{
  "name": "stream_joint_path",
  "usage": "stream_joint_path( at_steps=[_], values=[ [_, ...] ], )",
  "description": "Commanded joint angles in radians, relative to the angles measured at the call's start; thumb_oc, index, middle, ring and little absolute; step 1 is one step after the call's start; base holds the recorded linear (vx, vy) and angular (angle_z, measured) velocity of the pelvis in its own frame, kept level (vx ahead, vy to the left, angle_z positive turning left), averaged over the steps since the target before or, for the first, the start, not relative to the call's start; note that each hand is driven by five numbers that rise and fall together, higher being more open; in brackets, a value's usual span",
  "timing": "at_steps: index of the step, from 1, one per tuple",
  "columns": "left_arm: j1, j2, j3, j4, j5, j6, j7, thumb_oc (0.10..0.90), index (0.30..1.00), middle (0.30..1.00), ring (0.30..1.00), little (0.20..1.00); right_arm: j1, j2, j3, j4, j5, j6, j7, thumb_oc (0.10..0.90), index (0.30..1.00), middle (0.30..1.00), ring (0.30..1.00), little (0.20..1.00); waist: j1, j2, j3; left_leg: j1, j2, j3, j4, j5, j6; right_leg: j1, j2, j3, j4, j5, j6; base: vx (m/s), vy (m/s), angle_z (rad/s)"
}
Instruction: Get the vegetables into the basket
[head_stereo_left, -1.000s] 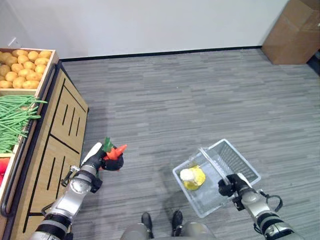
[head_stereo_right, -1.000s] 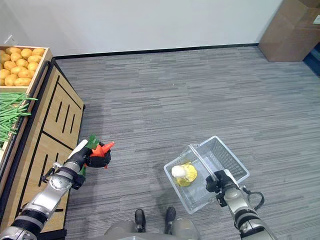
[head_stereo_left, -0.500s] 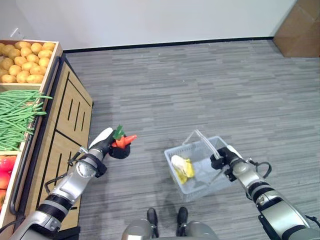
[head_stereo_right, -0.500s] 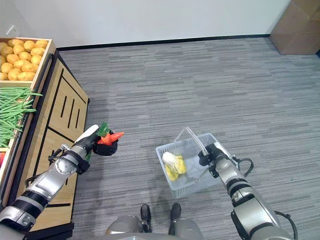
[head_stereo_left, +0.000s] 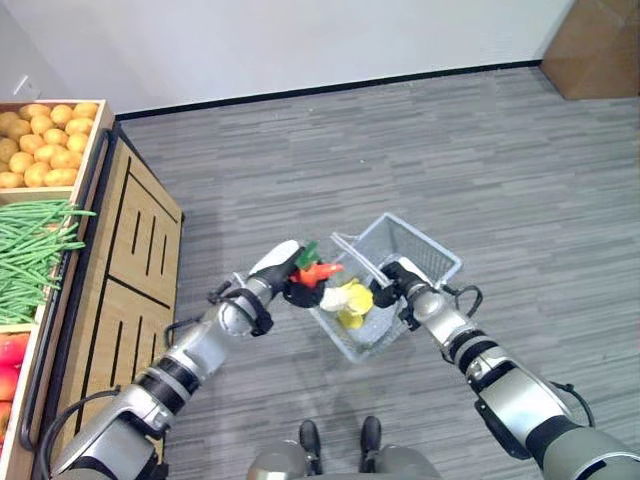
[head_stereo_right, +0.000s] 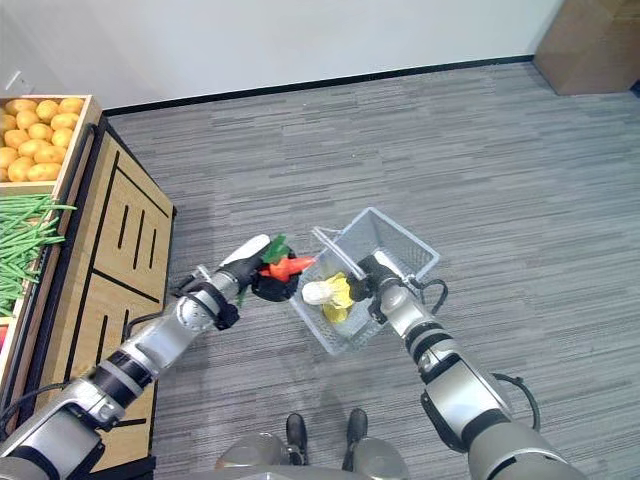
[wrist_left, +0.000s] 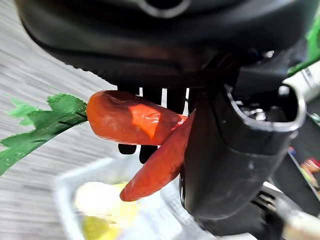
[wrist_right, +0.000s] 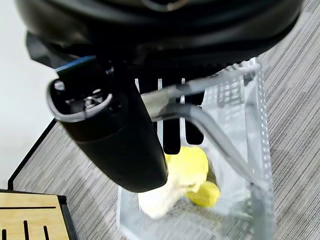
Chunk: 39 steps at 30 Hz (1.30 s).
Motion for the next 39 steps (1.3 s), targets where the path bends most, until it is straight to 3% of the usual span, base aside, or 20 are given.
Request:
stream_joint_path(
  at_steps=[1, 8, 16, 23, 29, 31, 32, 39],
  values=[
    [-0.145, -0.023, -0.037, 0.053, 0.047, -0.066, 0.043, 0.400, 0.300, 0.300, 0.300, 0.300, -0.201, 0.012, 0.008, -0.034, 0.006, -0.079, -0.059, 0.400, 0.300, 0.300, 0.300, 0.300, -0.006, -0.009, -0.100, -0.003, 0.031, -0.026, 0.091, -0.120, -0.036, -0.031, -0.090, 0.028, 0.092, -0.084, 0.083, 0.00, 0.000, 0.00],
    [-0.169, -0.146, -0.126, 0.251, 0.093, -0.052, 0.056, 0.400, 0.300, 0.300, 0.300, 0.300, -0.229, -0.005, 0.040, -0.231, 0.003, -0.106, -0.100, 0.400, 0.300, 0.300, 0.300, 0.300, -0.038, -0.007, -0.101, 0.007, 0.035, -0.016, 0.077, -0.112, -0.044, -0.038, -0.082, 0.038, 0.099, -0.089, 0.080, 0.02, -0.034, -0.01],
    [-0.114, -0.251, -0.125, 0.477, 0.108, -0.034, 0.086, 0.400, 0.300, 0.300, 0.300, 0.300, -0.184, -0.047, 0.009, -0.543, 0.007, -0.134, -0.124, 0.400, 0.300, 0.300, 0.300, 0.300, -0.055, -0.012, -0.102, 0.026, 0.037, 0.009, 0.068, -0.114, -0.044, -0.030, -0.076, 0.056, 0.089, -0.084, 0.082, 0.02, -0.008, -0.09],
    [-0.121, -0.353, -0.111, 0.720, 0.181, -0.006, 0.097, 0.400, 0.300, 0.300, 0.300, 0.300, -0.058, -0.044, 0.045, -0.863, 0.026, -0.177, -0.043, 0.400, 0.300, 0.300, 0.300, 0.300, -0.090, -0.019, -0.111, 0.050, 0.038, 0.035, 0.052, -0.112, -0.046, -0.029, -0.069, 0.080, 0.087, -0.082, 0.082, -0.01, 0.002, -0.13],
    [-0.156, -0.341, -0.119, 0.735, 0.265, -0.005, 0.080, 0.402, 0.303, 0.303, 0.303, 0.303, 0.020, -0.065, 0.079, -1.006, 0.064, -0.191, 0.034, 0.400, 0.300, 0.300, 0.300, 0.300, -0.107, -0.014, -0.113, 0.063, 0.038, 0.057, 0.025, -0.100, -0.049, -0.035, -0.062, 0.100, 0.077, -0.073, 0.085, -0.01, -0.005, -0.13],
    [-0.156, -0.346, -0.122, 0.747, 0.267, -0.005, 0.070, 0.643, 0.640, 0.640, 0.640, 0.640, 0.034, -0.063, 0.083, -1.021, 0.086, -0.194, 0.043, 0.400, 0.300, 0.300, 0.300, 0.300, -0.112, -0.013, -0.112, 0.064, 0.039, 0.060, 0.022, -0.097, -0.050, -0.038, -0.062, 0.104, 0.076, -0.071, 0.085, -0.01, -0.004, -0.02],
    [-0.155, -0.351, -0.122, 0.775, 0.278, -0.001, 0.058, 0.900, 1.000, 1.000, 1.000, 1.000, 0.054, -0.062, 0.090, -1.041, 0.109, -0.197, 0.062, 0.400, 0.300, 0.300, 0.300, 0.300, -0.117, -0.013, -0.112, 0.064, 0.040, 0.063, 0.020, -0.096, -0.051, -0.041, -0.061, 0.106, 0.077, -0.071, 0.085, -0.01, -0.011, -0.08],
    [-0.154, -0.361, -0.111, 0.850, 0.309, 0.003, 0.035, 0.900, 1.000, 1.000, 1.000, 1.000, 0.068, -0.066, 0.118, -1.070, 0.137, -0.200, 0.089, 0.400, 0.300, 0.300, 0.300, 0.300, -0.140, -0.010, -0.115, 0.071, 0.047, 0.085, 0.031, -0.100, -0.055, -0.045, -0.055, 0.120, 0.086, -0.072, 0.084, -0.01, -0.025, -0.14]
  ],
)
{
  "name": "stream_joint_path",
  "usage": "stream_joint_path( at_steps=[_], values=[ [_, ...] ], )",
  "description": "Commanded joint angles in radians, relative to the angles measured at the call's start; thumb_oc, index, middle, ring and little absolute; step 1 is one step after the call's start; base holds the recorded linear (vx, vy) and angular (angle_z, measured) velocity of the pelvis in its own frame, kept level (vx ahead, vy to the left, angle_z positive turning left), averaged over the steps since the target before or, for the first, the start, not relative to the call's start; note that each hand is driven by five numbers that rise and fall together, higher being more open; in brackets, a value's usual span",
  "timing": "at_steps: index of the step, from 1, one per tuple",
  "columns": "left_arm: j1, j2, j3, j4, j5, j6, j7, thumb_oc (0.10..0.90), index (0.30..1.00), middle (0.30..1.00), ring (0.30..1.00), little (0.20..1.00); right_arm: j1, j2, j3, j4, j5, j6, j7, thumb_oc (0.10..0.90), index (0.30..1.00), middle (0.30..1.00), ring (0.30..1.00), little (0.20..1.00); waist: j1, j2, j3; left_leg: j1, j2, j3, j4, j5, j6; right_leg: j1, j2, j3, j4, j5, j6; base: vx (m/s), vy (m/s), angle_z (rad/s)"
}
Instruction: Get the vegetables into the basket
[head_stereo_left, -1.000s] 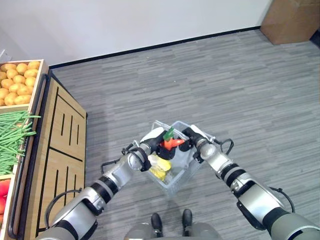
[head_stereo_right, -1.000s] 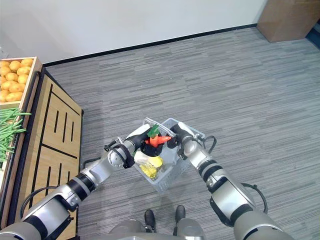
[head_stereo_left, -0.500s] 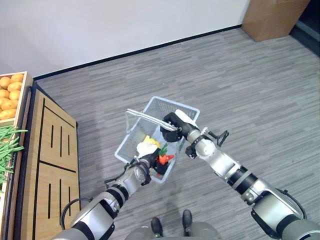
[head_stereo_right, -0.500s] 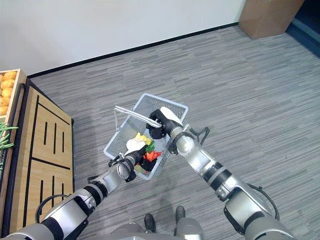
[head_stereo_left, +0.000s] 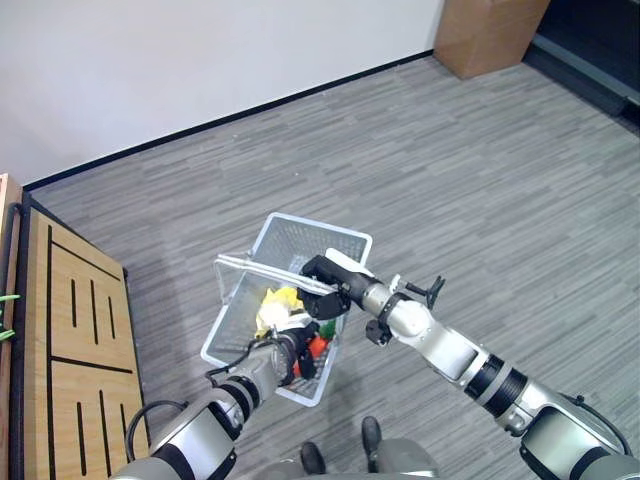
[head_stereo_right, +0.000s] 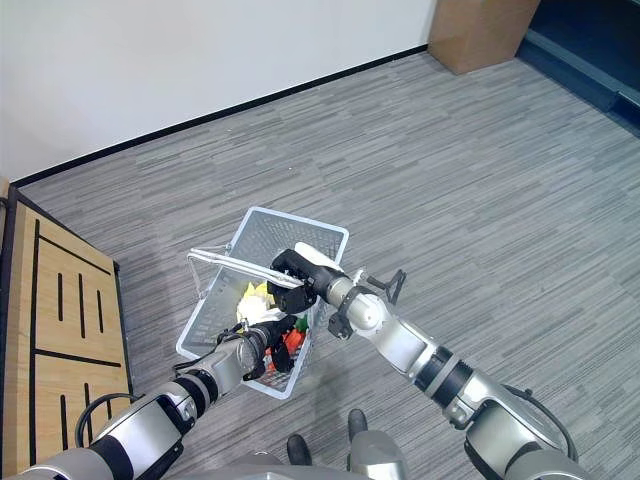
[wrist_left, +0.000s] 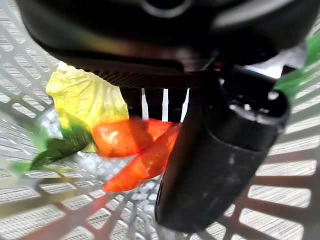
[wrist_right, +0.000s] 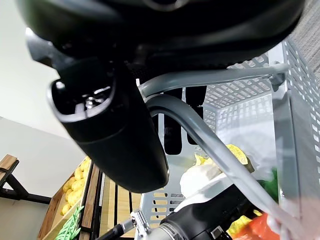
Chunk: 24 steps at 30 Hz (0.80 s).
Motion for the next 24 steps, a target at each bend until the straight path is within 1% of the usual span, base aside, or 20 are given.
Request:
stream_joint_path(
  at_steps=[1, 2, 3, 4, 5, 6, 7, 10, 14, 15, 16, 17, 18, 19, 20, 21, 22, 23, 24],
  values=[
    [-0.095, -0.038, -0.030, 0.115, 0.028, -0.020, 0.023, 0.900, 1.000, 1.000, 1.000, 1.000, -0.114, 0.154, -0.073, -0.144, 0.054, -0.205, -0.034, 0.400, 0.300, 0.300, 0.300, 0.300, 0.010, -0.024, -0.110, -0.005, 0.047, 0.016, 0.088, -0.103, -0.052, -0.045, -0.074, 0.006, 0.078, -0.074, 0.079, -0.06, -0.036, -0.09],
    [-0.095, -0.042, -0.033, 0.109, 0.028, -0.021, 0.020, 0.900, 1.000, 1.000, 1.000, 1.000, -0.112, 0.153, -0.068, -0.125, 0.036, -0.199, -0.037, 0.400, 0.300, 0.300, 0.300, 0.300, 0.013, -0.025, -0.112, -0.004, 0.046, 0.012, 0.084, -0.101, -0.052, -0.043, -0.075, 0.002, 0.076, -0.074, 0.079, -0.08, -0.022, -0.01],
    [-0.107, -0.038, -0.058, 0.066, 0.029, -0.035, 0.011, 0.900, 1.000, 1.000, 1.000, 1.000, -0.100, 0.152, -0.060, -0.056, -0.003, -0.184, -0.042, 0.400, 0.300, 0.300, 0.300, 0.300, 0.018, -0.022, -0.117, 0.000, 0.041, 0.001, 0.059, -0.091, -0.052, -0.039, -0.078, -0.010, 0.070, -0.072, 0.080, -0.05, -0.007, 0.03],
    [-0.106, -0.037, -0.058, 0.064, 0.028, -0.034, 0.010, 0.900, 1.000, 1.000, 1.000, 1.000, -0.100, 0.153, -0.060, -0.054, -0.004, -0.185, -0.043, 0.400, 0.300, 0.300, 0.300, 0.300, 0.017, -0.022, -0.117, 0.000, 0.040, 0.000, 0.057, -0.090, -0.052, -0.039, -0.078, -0.011, 0.069, -0.071, 0.080, -0.09, -0.002, 0.17],
    [-0.126, -0.018, -0.076, -0.012, 0.001, -0.050, 0.000, 0.900, 1.000, 1.000, 1.000, 1.000, -0.077, 0.151, -0.055, 0.031, -0.032, -0.167, -0.045, 0.400, 0.300, 0.300, 0.300, 0.300, 0.025, -0.021, -0.119, 0.001, 0.035, -0.018, 0.023, -0.075, -0.050, -0.040, -0.082, -0.024, 0.062, -0.066, 0.082, -0.06, 0.000, 0.19],
    [-0.125, -0.015, -0.077, -0.016, 0.000, -0.048, -0.002, 0.900, 1.000, 1.000, 1.000, 1.000, -0.078, 0.153, -0.055, 0.034, -0.033, -0.169, -0.045, 0.400, 0.300, 0.300, 0.300, 0.300, 0.023, -0.022, -0.119, 0.002, 0.034, -0.019, 0.019, -0.073, -0.049, -0.040, -0.082, -0.026, 0.061, -0.065, 0.082, -0.08, 0.001, 0.21],
    [-0.129, -0.003, -0.083, -0.060, -0.018, -0.060, -0.006, 0.900, 1.000, 1.000, 1.000, 1.000, -0.062, 0.147, -0.064, 0.071, -0.040, -0.163, -0.049, 0.400, 0.300, 0.300, 0.300, 0.300, 0.029, -0.019, -0.120, 0.001, 0.032, -0.023, 0.009, -0.069, -0.048, -0.041, -0.085, -0.031, 0.058, -0.062, 0.083, -0.02, 0.000, 0.13],
    [-0.127, 0.044, -0.099, -0.167, -0.049, -0.069, -0.027, 0.900, 1.000, 1.000, 1.000, 1.000, -0.032, 0.138, -0.092, 0.165, -0.084, -0.149, -0.071, 0.400, 0.300, 0.300, 0.300, 0.300, 0.040, -0.019, -0.127, 0.003, 0.029, -0.040, -0.006, -0.061, -0.047, -0.034, -0.088, -0.052, 0.054, -0.064, 0.086, 0.00, -0.003, 0.24],
    [-0.133, 0.116, -0.115, -0.322, -0.079, -0.090, -0.053, 0.900, 1.000, 1.000, 1.000, 1.000, -0.014, 0.113, -0.139, 0.316, -0.148, -0.131, -0.103, 0.400, 0.300, 0.300, 0.300, 0.300, 0.056, -0.017, -0.133, 0.006, 0.026, -0.061, -0.007, -0.062, -0.046, -0.017, -0.095, -0.076, 0.050, -0.065, 0.087, 0.02, 0.000, 0.18],
    [-0.132, 0.125, -0.119, -0.342, -0.086, -0.097, -0.056, 0.900, 1.000, 1.000, 1.000, 1.000, -0.011, 0.113, -0.150, 0.364, -0.145, -0.127, -0.110, 0.400, 0.300, 0.300, 0.300, 0.300, 0.061, -0.016, -0.134, 0.008, 0.025, -0.065, -0.003, -0.065, -0.045, -0.013, -0.095, -0.079, 0.049, -0.066, 0.087, 0.04, 0.003, 0.26],
    [-0.118, 0.126, -0.121, -0.338, -0.110, -0.097, -0.064, 0.900, 1.000, 1.000, 1.000, 1.000, -0.017, 0.120, -0.162, 0.464, -0.142, -0.118, -0.125, 0.400, 0.300, 0.300, 0.300, 0.300, 0.067, -0.018, -0.138, 0.011, 0.025, -0.069, 0.003, -0.069, -0.045, -0.003, -0.096, -0.083, 0.044, -0.066, 0.087, 0.05, 0.000, 0.21],
    [-0.113, 0.125, -0.126, -0.341, -0.117, -0.101, -0.076, 0.900, 1.000, 1.000, 1.000, 1.000, -0.028, 0.120, -0.165, 0.515, -0.155, -0.117, -0.130, 0.400, 0.300, 0.300, 0.300, 0.300, 0.071, -0.018, -0.140, 0.013, 0.026, -0.070, 0.009, -0.072, -0.044, 0.002, -0.095, -0.083, 0.043, -0.066, 0.087, 0.04, 0.000, 0.19],
    [-0.113, 0.125, -0.126, -0.341, -0.118, -0.100, -0.076, 0.900, 1.000, 1.000, 1.000, 1.000, -0.030, 0.122, -0.165, 0.520, -0.155, -0.120, -0.131, 0.400, 0.300, 0.300, 0.300, 0.300, 0.071, -0.018, -0.139, 0.013, 0.026, -0.070, 0.010, -0.073, -0.044, 0.003, -0.095, -0.083, 0.042, -0.066, 0.087, 0.02, -0.003, 0.14],
    [-0.119, 0.132, -0.141, -0.357, -0.117, -0.107, -0.088, 0.900, 1.000, 1.000, 1.000, 1.000, -0.048, 0.121, -0.163, 0.579, -0.163, -0.118, -0.143, 0.400, 0.300, 0.300, 0.300, 0.300, 0.074, -0.018, -0.141, 0.014, 0.027, -0.072, 0.015, -0.077, -0.045, 0.007, -0.096, -0.085, 0.041, -0.066, 0.086, 0.03, -0.003, 0.08],
    [-0.144, 0.154, -0.164, -0.395, -0.122, -0.118, -0.097, 0.900, 1.000, 1.000, 1.000, 1.000, -0.071, 0.125, -0.179, 0.737, -0.142, -0.117, -0.158, 0.400, 0.300, 0.300, 0.300, 0.300, 0.082, -0.015, -0.144, 0.016, 0.029, -0.076, 0.027, -0.082, -0.045, 0.014, -0.096, -0.085, 0.040, -0.069, 0.085, 0.03, -0.003, 0.04],
    [-0.149, 0.162, -0.167, -0.408, -0.126, -0.122, -0.100, 0.900, 1.000, 1.000, 1.000, 1.000, -0.077, 0.125, -0.179, 0.776, -0.142, -0.119, -0.158, 0.400, 0.300, 0.300, 0.300, 0.300, 0.083, -0.016, -0.144, 0.015, 0.029, -0.077, 0.029, -0.083, -0.045, 0.015, -0.096, -0.085, 0.039, -0.070, 0.085, 0.00, 0.000, 0.00],
    [-0.167, 0.180, -0.185, -0.427, -0.126, -0.128, -0.113, 0.900, 1.000, 1.000, 1.000, 1.000, -0.080, 0.116, -0.192, 0.879, -0.147, -0.114, -0.167, 0.400, 0.300, 0.300, 0.300, 0.300, 0.088, -0.013, -0.147, 0.013, 0.030, -0.082, 0.031, -0.083, -0.046, 0.017, -0.095, -0.088, 0.041, -0.073, 0.085, 0.00, 0.000, 0.00],
    [-0.174, 0.217, -0.193, -0.448, -0.148, -0.134, -0.132, 0.900, 1.000, 1.000, 1.000, 1.000, -0.073, 0.086, -0.229, 1.011, -0.147, -0.111, -0.173, 0.400, 0.300, 0.300, 0.300, 0.300, 0.091, -0.011, -0.146, 0.005, 0.029, -0.093, 0.028, -0.079, -0.046, 0.015, -0.098, -0.096, 0.039, -0.072, 0.085, 0.00, 0.006, 0.04],
    [-0.158, 0.239, -0.183, -0.433, -0.144, -0.133, -0.131, 0.900, 1.000, 1.000, 1.000, 1.000, -0.053, 0.067, -0.251, 1.054, -0.156, -0.107, -0.174, 0.400, 0.300, 0.300, 0.300, 0.300, 0.093, -0.010, -0.144, 0.001, 0.027, -0.095, 0.027, -0.078, -0.046, 0.014, -0.100, -0.099, 0.037, -0.070, 0.086, -0.01, 0.013, 0.08]
  ],
)
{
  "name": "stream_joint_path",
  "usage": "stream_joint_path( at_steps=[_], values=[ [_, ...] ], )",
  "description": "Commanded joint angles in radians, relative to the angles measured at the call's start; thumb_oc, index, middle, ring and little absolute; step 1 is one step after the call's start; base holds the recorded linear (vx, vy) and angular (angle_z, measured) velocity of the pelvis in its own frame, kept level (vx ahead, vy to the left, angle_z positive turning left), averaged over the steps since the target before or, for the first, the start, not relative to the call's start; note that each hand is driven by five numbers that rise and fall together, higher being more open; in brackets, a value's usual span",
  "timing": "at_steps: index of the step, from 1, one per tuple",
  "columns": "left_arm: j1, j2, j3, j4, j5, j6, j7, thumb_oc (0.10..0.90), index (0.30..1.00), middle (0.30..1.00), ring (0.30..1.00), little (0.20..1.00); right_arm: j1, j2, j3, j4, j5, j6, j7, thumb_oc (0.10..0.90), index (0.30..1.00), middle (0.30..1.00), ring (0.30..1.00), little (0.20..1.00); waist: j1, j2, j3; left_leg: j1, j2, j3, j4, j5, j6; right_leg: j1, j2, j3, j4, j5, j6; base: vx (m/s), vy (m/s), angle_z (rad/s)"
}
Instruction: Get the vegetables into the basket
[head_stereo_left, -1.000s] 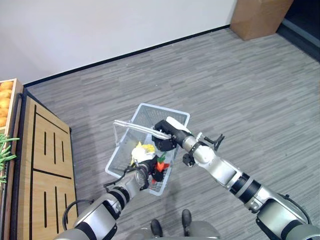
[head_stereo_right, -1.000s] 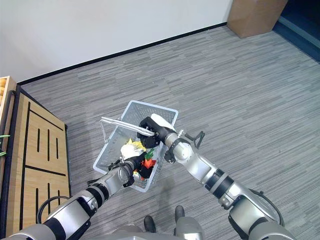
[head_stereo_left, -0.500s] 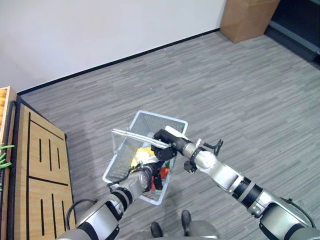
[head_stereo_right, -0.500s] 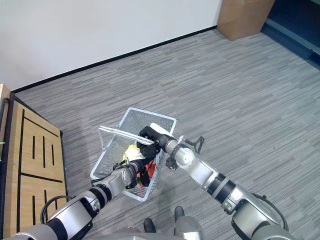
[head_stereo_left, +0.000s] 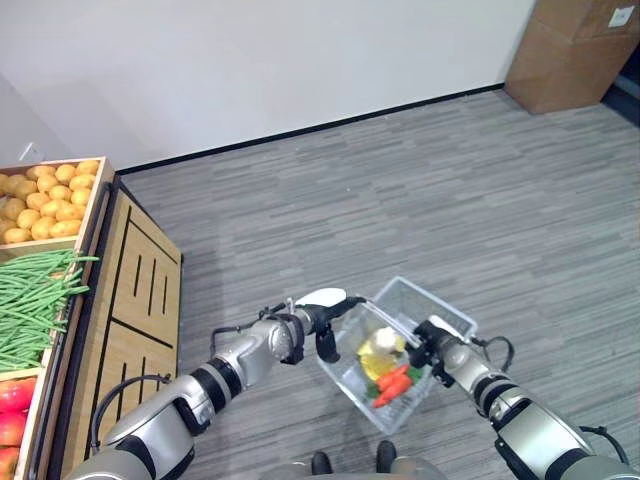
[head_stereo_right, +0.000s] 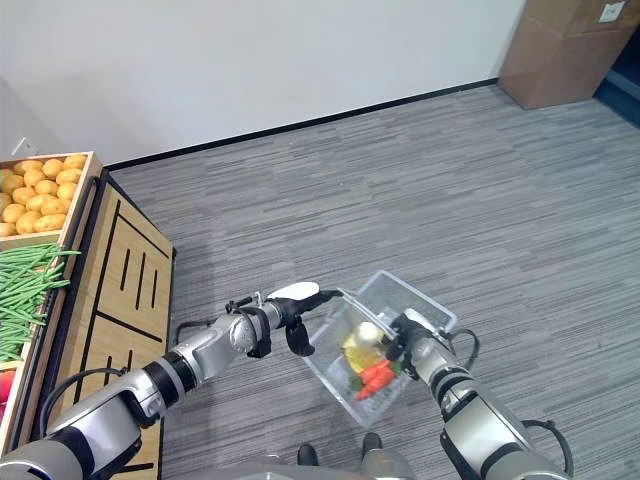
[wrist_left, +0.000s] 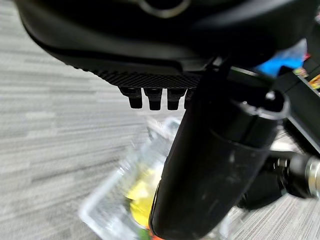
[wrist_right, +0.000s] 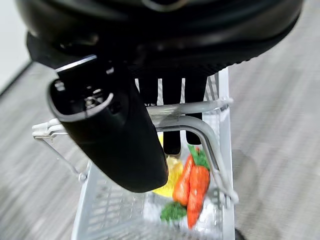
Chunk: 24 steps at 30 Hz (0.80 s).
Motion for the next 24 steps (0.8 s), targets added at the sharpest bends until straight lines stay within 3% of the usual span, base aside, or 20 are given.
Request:
stream_joint_path(
  at_steps=[1, 4, 7, 8, 11, 13, 14, 19, 24],
  values=[
    [-0.082, -0.010, -0.008, 0.106, -0.024, -0.049, 0.017, 0.900, 1.000, 1.000, 1.000, 1.000, -0.059, -0.037, -0.010, -0.096, -0.010, -0.020, -0.075, 0.400, 0.300, 0.300, 0.300, 0.300, 0.001, -0.057, -0.091, -0.008, 0.030, 0.005, 0.040, -0.081, -0.039, -0.040, -0.087, 0.004, 0.059, -0.072, 0.083, 0.00, 0.020, 0.17],
    [0.002, 0.002, 0.071, 0.227, -0.028, -0.031, 0.034, 0.900, 1.000, 1.000, 1.000, 1.000, 0.024, -0.078, -0.089, -0.090, 0.006, -0.015, -0.084, 0.400, 0.300, 0.300, 0.300, 0.300, -0.002, -0.057, -0.086, -0.014, 0.027, 0.007, 0.031, -0.075, -0.038, -0.050, -0.088, 0.007, 0.055, -0.064, 0.084, -0.01, 0.018, 0.04],
    [0.123, 0.042, 0.246, 0.413, -0.061, -0.003, 0.079, 0.900, 1.000, 1.000, 1.000, 1.000, 0.146, -0.139, -0.168, -0.086, -0.018, -0.010, -0.071, 0.400, 0.300, 0.300, 0.300, 0.300, -0.001, -0.064, -0.083, -0.015, 0.025, 0.014, 0.014, -0.067, -0.039, -0.057, -0.086, 0.010, 0.044, -0.055, 0.085, 0.02, 0.012, -0.12],
    [0.168, 0.041, 0.348, 0.492, -0.108, 0.001, 0.108, 0.900, 1.000, 1.000, 1.000, 1.000, 0.193, -0.154, -0.208, -0.074, -0.022, -0.012, -0.070, 0.400, 0.300, 0.300, 0.300, 0.300, -0.001, -0.069, -0.083, -0.012, 0.025, 0.014, 0.010, -0.067, -0.039, -0.054, -0.084, 0.010, 0.039, -0.056, 0.085, 0.04, -0.009, 0.00],
    [0.226, 0.024, 0.478, 0.573, -0.174, -0.001, 0.157, 0.900, 1.000, 1.000, 1.000, 1.000, 0.240, -0.150, -0.250, -0.064, -0.016, -0.021, -0.074, 0.400, 0.300, 0.300, 0.300, 0.300, 0.002, -0.078, -0.087, -0.007, 0.026, 0.015, 0.002, -0.064, -0.041, -0.050, -0.081, 0.010, 0.031, -0.055, 0.083, 0.05, -0.016, -0.01],
    [0.323, -0.042, 0.672, 0.709, -0.337, 0.001, 0.213, 0.900, 1.000, 1.000, 1.000, 1.000, 0.303, -0.119, -0.297, -0.042, 0.000, -0.038, -0.085, 0.400, 0.300, 0.300, 0.300, 0.300, 0.007, -0.091, -0.089, 0.001, 0.029, 0.010, 0.001, -0.066, -0.044, -0.036, -0.079, 0.004, 0.024, -0.063, 0.077, 0.08, -0.040, 0.00],
    [0.357, -0.062, 0.725, 0.767, -0.358, 0.007, 0.242, 0.900, 1.000, 1.000, 1.000, 1.000, 0.318, -0.096, -0.292, -0.025, -0.014, -0.041, -0.096, 0.400, 0.300, 0.300, 0.300, 0.300, 0.012, -0.096, -0.090, 0.002, 0.030, 0.008, 0.001, -0.065, -0.045, -0.032, -0.076, 0.004, 0.019, -0.064, 0.074, 0.06, -0.034, 0.00],
    [0.413, -0.115, 0.815, 0.869, -0.386, 0.035, 0.327, 0.900, 1.000, 1.000, 1.000, 1.000, 0.351, -0.043, -0.289, -0.013, -0.007, -0.050, -0.128, 0.400, 0.300, 0.300, 0.300, 0.300, 0.019, -0.102, -0.093, 0.004, 0.030, 0.006, -0.005, -0.061, -0.048, -0.025, -0.074, 0.001, 0.014, -0.066, 0.071, 0.01, -0.004, 0.00],
    [0.460, -0.150, 0.787, 0.872, -0.322, 0.041, 0.316, 0.900, 1.000, 1.000, 1.000, 1.000, 0.409, 0.011, -0.289, 0.017, 0.025, -0.059, -0.128, 0.400, 0.300, 0.300, 0.300, 0.300, 0.022, -0.102, -0.092, 0.000, 0.028, 0.000, -0.010, -0.059, -0.046, -0.027, -0.074, -0.006, 0.013, -0.065, 0.069, 0.01, 0.003, 0.01]
  ],
)
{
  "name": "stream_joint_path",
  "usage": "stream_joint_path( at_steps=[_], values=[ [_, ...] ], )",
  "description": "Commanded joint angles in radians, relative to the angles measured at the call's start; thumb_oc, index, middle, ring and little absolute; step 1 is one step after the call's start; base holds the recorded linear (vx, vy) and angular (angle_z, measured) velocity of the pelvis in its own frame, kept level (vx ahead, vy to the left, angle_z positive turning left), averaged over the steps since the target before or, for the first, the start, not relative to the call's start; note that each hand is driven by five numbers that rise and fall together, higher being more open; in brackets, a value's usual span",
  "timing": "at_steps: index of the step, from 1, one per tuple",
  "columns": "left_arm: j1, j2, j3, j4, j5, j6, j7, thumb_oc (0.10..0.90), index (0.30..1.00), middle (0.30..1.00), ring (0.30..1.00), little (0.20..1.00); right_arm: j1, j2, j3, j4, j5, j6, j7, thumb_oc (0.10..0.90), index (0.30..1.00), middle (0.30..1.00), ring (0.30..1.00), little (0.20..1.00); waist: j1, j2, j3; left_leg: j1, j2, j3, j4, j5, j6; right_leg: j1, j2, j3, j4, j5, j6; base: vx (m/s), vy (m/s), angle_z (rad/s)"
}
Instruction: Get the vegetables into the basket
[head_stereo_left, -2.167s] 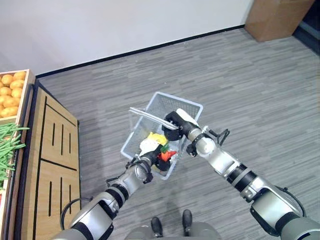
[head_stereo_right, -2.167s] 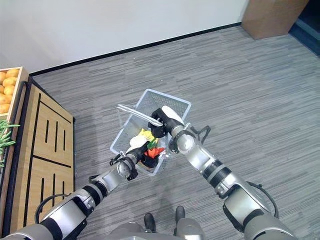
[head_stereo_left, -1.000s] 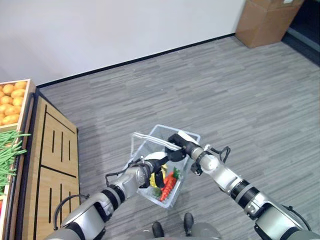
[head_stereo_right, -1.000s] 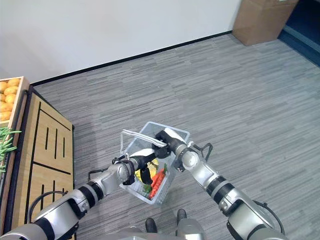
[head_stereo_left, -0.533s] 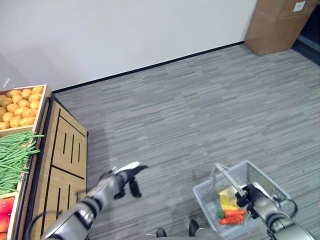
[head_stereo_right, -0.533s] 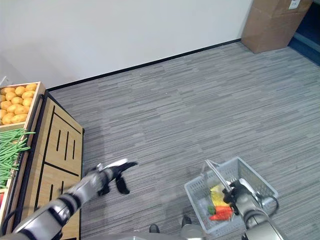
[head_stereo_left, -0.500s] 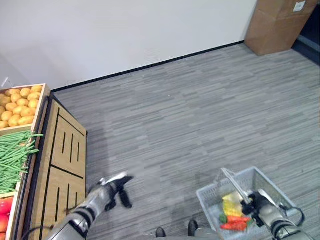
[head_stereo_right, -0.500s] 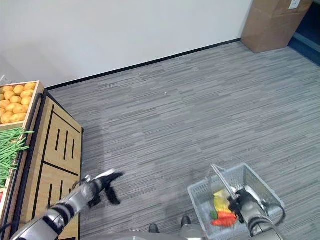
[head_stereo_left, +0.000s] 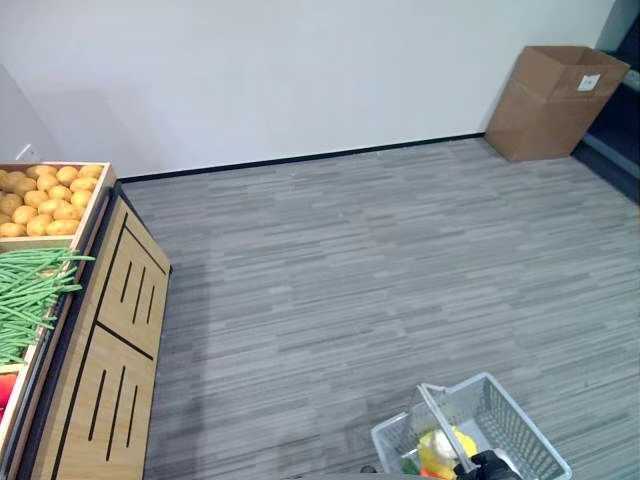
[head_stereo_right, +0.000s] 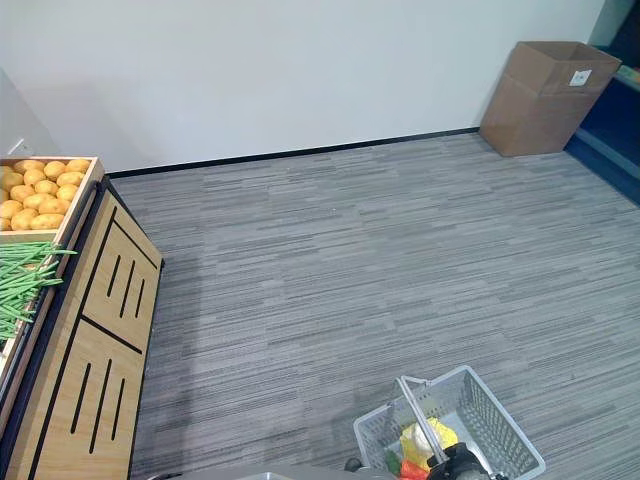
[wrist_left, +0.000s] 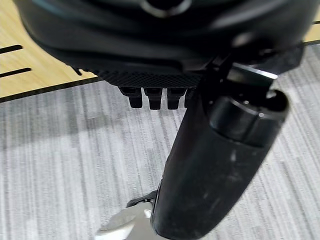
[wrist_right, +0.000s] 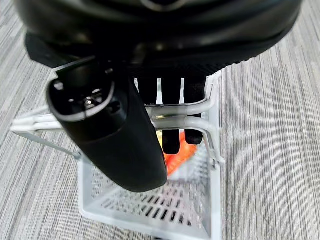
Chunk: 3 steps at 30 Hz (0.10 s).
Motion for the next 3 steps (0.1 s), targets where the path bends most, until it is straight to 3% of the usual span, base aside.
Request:
stream_joint_path(
  at_steps=[1, 3],
  values=[
    [-0.101, 0.033, -0.027, 0.004, 0.060, -0.022, 0.032, 0.900, 1.000, 1.000, 1.000, 1.000, -0.072, -0.033, 0.026, 0.054, 0.029, -0.024, -0.024, 0.400, 0.300, 0.300, 0.300, 0.300, 0.005, -0.025, 0.010, 0.030, 0.021, 0.004, -0.001, -0.057, -0.038, 0.011, -0.083, -0.006, 0.019, -0.062, 0.076, 0.00, 0.000, 0.00],
    [-0.098, 0.029, -0.036, -0.005, 0.068, -0.028, 0.028, 0.900, 1.000, 1.000, 1.000, 1.000, -0.062, -0.024, 0.028, 0.073, 0.029, -0.025, -0.022, 0.400, 0.300, 0.300, 0.300, 0.300, 0.007, -0.025, 0.009, 0.028, 0.020, 0.002, -0.001, -0.058, -0.038, 0.010, -0.084, -0.005, 0.017, -0.061, 0.077, 0.00, 0.022, 0.04]
  ],
)
